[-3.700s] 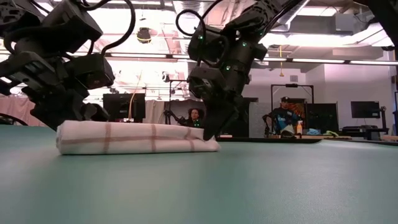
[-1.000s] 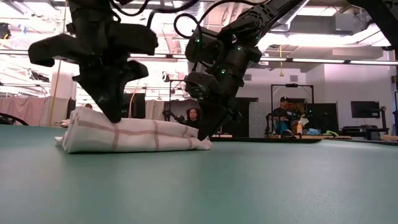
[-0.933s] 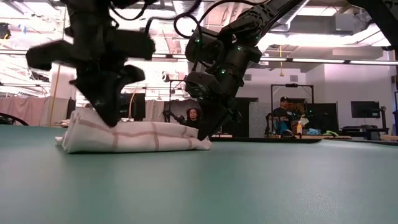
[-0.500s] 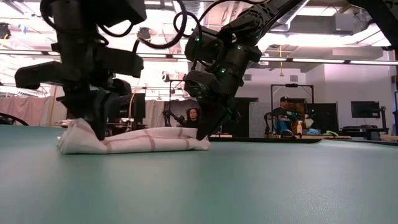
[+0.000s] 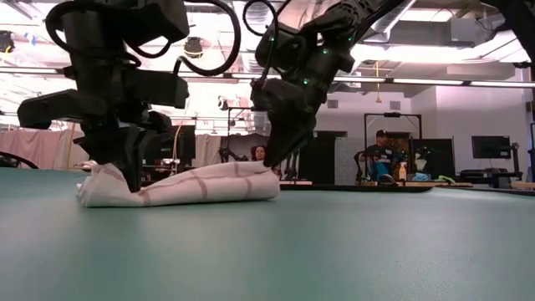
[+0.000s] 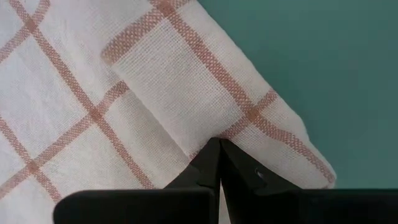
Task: Roll towel
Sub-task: Roll the white towel
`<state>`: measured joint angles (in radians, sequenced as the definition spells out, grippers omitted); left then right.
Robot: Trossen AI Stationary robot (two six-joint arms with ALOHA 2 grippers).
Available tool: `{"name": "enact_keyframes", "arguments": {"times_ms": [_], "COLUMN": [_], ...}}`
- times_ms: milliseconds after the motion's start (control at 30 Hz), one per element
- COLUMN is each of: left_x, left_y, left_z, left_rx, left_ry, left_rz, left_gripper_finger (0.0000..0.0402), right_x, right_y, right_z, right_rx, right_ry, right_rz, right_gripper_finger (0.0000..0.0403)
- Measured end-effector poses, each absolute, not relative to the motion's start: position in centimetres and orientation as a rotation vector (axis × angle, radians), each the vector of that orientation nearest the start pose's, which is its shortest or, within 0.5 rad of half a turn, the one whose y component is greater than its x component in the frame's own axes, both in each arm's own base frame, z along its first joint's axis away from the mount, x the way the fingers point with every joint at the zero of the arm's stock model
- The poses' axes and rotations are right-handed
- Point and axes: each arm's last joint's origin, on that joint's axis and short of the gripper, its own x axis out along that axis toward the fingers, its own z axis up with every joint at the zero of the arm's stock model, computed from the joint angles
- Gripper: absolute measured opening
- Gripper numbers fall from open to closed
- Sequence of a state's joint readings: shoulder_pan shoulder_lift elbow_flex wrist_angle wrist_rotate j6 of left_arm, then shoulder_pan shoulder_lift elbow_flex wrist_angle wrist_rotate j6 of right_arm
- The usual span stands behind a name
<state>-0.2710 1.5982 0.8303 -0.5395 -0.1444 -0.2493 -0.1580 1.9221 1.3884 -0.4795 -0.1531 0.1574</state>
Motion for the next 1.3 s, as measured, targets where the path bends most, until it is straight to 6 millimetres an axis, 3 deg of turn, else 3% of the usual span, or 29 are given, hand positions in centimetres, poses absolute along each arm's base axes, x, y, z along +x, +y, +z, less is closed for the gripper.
{"name": "enact_keyframes", "arguments": {"times_ms": [200,400,533,767,1000,1300], "left_x": [26.3,26.3,26.4,25.7,24.5,24.7], "left_y": [-6.9,-6.9,-6.8,-6.3,-6.0,-5.6], "left_z": [14.8,14.8,15.4,16.0,14.8,14.7], "left_rx": [0.046,0.052,0.062,0.065,-0.012,-0.032], "left_ry": [1.258,1.257,1.206,1.137,1.134,1.101], "left_rz": [0.054,0.051,0.061,0.083,0.108,0.109], "left_gripper_finger": [0.0000,0.0000,0.0000,0.0000,0.0000,0.0000], "right_x": [39.3,39.5,39.5,40.0,39.8,39.8], "right_y": [-6.7,-5.6,-4.9,-5.2,-6.3,-5.5], "right_z": [19.8,21.6,22.6,21.3,20.9,20.0], "right_rx": [0.309,0.070,-0.053,-0.103,-0.084,-0.126], "right_ry": [1.027,0.915,0.852,0.765,0.724,0.642], "right_rz": [-0.010,0.190,0.283,0.333,0.379,0.412], "right_gripper_finger": [0.0086,0.0085,0.0062,0.0008,0.0020,0.0015]}}
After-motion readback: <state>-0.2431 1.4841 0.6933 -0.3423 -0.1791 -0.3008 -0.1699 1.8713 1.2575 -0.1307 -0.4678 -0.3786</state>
